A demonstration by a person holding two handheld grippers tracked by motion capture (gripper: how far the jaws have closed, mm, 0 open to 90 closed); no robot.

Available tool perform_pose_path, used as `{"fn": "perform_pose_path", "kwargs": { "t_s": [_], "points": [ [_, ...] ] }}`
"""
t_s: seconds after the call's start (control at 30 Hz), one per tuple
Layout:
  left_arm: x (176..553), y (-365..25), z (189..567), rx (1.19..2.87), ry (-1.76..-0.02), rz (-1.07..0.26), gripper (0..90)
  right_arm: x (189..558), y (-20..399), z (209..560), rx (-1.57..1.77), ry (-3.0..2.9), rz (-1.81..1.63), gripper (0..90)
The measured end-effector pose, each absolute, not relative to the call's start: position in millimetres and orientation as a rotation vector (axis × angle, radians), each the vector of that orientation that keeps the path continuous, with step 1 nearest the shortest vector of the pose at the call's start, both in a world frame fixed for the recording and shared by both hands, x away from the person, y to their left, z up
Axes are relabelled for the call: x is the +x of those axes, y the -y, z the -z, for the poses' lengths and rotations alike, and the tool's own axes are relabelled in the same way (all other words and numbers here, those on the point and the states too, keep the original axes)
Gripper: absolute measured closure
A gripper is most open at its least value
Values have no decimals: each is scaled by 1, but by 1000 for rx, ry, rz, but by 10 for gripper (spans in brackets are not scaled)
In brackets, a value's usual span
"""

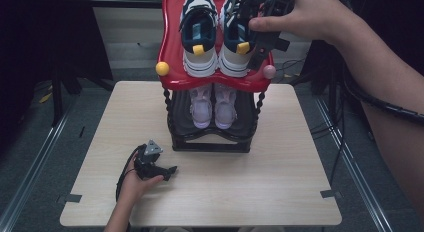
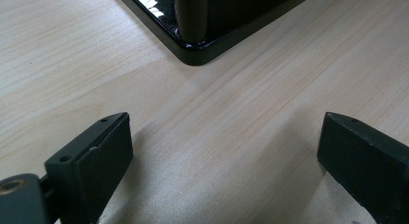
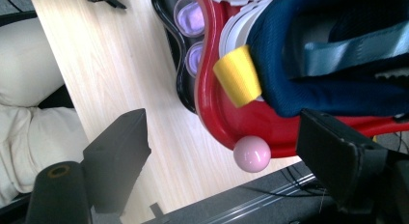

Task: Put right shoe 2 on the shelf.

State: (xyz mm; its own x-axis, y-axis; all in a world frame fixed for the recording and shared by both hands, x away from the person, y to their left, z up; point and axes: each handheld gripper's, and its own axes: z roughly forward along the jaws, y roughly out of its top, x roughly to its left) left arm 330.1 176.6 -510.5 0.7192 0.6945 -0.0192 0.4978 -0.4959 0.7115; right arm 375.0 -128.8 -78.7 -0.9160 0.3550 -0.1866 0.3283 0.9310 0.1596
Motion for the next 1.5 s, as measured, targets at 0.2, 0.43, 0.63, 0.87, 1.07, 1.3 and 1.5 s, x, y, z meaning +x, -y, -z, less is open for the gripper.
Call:
{"fn": "perform_pose_path", "kwargs": {
  "t_s": [0.2,0.43,0.63,0.87,1.07,1.3,1.5],
  "points": [
    [330,-177,511,2200,-900,-351,50,374,132,81,517,-2913,-141,186],
    [330,-177,511,2200,-899,-351,50,373,138,88,534,-2946,-119,193],
    [330,-177,510,2207,-895,-352,50,371,145,92,547,-2986,-90,196],
    [330,-177,510,2204,-898,-348,50,368,154,98,568,-3015,-85,201],
    [330,-177,510,2204,-898,-348,50,365,164,103,586,-3025,-84,201],
    [330,-177,510,2203,-901,-346,50,356,176,111,596,-3041,-81,206],
    [330,-177,510,2204,-901,-346,50,349,190,117,617,-3047,-82,208]
  ]
}}
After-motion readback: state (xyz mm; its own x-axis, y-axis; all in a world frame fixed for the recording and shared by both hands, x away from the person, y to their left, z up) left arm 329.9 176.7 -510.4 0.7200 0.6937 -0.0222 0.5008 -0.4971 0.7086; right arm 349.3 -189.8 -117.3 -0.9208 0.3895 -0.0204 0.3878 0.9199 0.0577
